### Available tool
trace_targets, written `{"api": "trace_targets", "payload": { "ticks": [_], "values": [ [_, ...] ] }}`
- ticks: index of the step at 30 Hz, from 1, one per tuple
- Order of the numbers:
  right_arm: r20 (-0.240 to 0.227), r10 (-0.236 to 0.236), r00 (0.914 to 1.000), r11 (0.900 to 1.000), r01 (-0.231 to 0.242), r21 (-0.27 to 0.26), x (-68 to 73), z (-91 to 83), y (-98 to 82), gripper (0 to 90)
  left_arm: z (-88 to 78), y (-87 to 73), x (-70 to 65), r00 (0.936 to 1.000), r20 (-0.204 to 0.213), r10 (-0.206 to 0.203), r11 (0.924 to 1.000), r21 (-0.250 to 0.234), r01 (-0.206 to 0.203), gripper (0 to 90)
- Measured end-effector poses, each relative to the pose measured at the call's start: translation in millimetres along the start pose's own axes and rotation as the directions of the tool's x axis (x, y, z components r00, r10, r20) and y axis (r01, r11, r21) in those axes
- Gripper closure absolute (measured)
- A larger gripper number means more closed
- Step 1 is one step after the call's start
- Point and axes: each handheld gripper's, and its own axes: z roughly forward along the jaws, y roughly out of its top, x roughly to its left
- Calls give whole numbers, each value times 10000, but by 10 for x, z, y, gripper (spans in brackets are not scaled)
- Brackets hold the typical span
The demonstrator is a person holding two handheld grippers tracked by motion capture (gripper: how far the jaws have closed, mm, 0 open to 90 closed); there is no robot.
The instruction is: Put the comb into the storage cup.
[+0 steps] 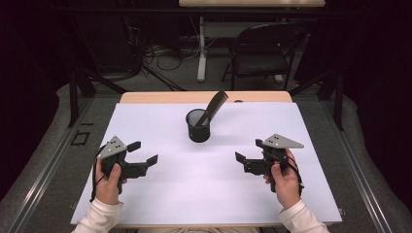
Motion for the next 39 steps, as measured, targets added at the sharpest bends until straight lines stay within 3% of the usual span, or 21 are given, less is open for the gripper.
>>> {"api": "trace_targets", "payload": {
  "ticks": [11,28,39],
  "values": [
    [383,-159,9991,9998,161,-64,-9,-114,-181,126,-87,-188,59,9998,-195,7,9999,-108,-9,161],
    [663,644,9957,9978,-632,-197,-165,-171,-477,126,-149,-395,158,9991,-390,-162,9984,-540,141,160],
    [889,705,9935,9975,-693,-166,-235,-158,-602,126,-129,-502,193,9987,-460,-204,9980,-607,176,161]
  ]
}}
